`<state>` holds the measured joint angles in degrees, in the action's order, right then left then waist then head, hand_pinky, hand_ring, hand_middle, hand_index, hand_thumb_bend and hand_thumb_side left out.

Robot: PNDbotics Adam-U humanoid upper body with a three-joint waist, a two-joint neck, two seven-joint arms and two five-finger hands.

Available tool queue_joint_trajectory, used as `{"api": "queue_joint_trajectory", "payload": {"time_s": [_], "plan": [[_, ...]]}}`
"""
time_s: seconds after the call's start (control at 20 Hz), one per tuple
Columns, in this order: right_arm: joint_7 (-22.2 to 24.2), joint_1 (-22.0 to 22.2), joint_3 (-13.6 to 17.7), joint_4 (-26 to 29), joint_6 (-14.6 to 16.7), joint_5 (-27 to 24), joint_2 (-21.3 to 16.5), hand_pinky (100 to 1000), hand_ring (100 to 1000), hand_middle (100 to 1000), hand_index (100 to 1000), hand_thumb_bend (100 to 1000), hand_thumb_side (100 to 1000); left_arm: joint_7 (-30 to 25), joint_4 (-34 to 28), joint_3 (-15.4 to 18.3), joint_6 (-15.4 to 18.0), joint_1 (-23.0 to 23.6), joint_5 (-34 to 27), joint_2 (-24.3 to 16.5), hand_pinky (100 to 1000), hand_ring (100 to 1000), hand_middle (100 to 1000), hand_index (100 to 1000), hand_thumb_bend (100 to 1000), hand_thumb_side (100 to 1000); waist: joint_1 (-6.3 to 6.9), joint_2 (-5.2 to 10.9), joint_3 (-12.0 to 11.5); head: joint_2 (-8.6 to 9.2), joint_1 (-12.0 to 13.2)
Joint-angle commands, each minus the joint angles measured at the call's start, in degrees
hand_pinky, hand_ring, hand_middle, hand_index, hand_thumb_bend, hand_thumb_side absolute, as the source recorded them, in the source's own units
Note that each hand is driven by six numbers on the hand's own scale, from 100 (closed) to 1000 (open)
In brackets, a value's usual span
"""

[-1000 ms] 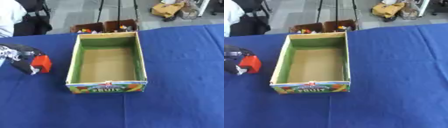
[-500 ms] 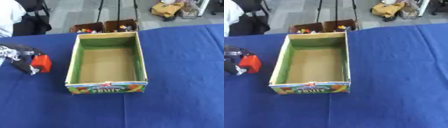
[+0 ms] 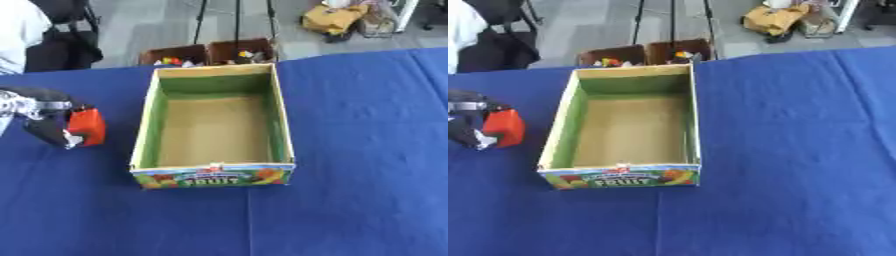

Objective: Pick up objects on the table and place them in the box.

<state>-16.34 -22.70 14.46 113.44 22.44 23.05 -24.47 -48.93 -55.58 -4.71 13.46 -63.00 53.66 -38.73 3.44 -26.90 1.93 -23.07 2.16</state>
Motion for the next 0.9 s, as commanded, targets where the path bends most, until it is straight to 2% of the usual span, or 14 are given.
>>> {"api": "queue_joint_trajectory", "payload": {"time_s": [0.05, 0.35, 0.65, 0.9], "plan": [[0.0, -0.4, 0.5, 1.2, -0.2, -0.2, -0.9, 645, 732, 513, 698, 100, 1000, 1.4, -1.1, 0.7, 0.2, -1.0, 0.7, -1.4, 615, 766, 698, 779, 100, 413, 0.84, 0.41, 0.0, 0.64, 0.2], [0.2, -0.3, 0.3, 1.2, -0.4, -0.6, -0.8, 644, 730, 510, 694, 100, 1000, 5.7, -1.8, 0.9, -0.7, -1.7, 3.3, -1.5, 570, 722, 633, 691, 100, 330, 0.94, 0.95, -0.1, 0.17, 0.3], [0.3, -0.2, 0.4, 1.2, -0.5, -0.8, -0.6, 644, 728, 507, 683, 100, 1000, 9.7, -1.7, 1.2, -1.5, -1.8, 4.8, -1.3, 507, 647, 560, 613, 100, 343, 1.07, 1.37, 0.0, 0.21, 0.3], [0.2, 0.0, 0.5, 1.2, -1.1, -0.9, -0.4, 644, 728, 506, 683, 100, 1000, 11.6, -2.1, 1.4, -2.2, -2.5, 3.8, -1.1, 492, 631, 549, 605, 100, 335, 1.19, 1.87, -0.1, -0.34, 0.1]]}}
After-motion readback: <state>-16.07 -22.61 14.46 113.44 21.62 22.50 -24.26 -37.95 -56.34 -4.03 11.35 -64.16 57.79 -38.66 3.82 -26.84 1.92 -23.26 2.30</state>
